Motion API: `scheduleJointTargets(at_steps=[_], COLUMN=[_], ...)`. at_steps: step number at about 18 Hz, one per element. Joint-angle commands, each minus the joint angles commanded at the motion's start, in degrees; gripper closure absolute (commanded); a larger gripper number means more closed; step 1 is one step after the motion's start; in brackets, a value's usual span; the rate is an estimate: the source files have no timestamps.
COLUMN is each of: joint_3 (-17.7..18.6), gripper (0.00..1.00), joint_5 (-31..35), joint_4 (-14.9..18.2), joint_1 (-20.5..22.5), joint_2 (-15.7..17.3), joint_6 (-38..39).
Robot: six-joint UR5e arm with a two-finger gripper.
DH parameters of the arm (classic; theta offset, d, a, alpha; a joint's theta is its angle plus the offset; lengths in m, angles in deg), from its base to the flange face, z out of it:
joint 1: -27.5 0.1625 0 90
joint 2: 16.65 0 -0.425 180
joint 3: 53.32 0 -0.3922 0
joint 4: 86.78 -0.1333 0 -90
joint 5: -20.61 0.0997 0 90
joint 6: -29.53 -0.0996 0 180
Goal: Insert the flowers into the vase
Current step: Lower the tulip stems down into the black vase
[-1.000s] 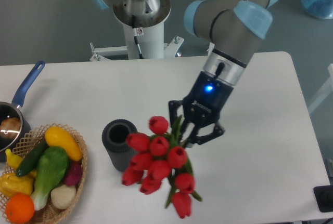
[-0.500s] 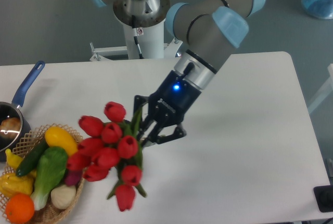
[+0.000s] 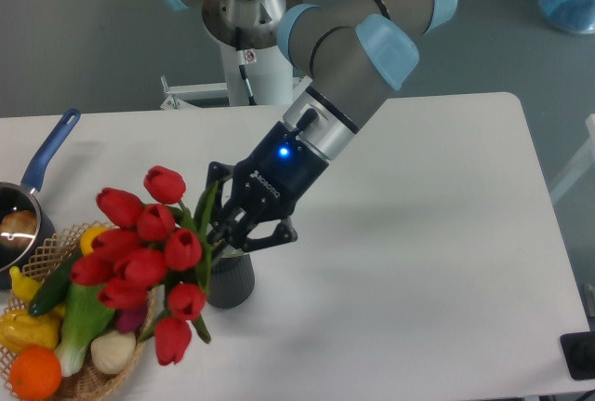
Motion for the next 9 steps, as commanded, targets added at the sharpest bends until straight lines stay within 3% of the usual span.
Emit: scheduleJointTargets(at_steps=[9], joint_3=[5.3], gripper=[0.86], joint_5=[-4.8], joint_4=[0.0], joint_1=[0.4], joint_2=[0.2], joint_6=[-6.2])
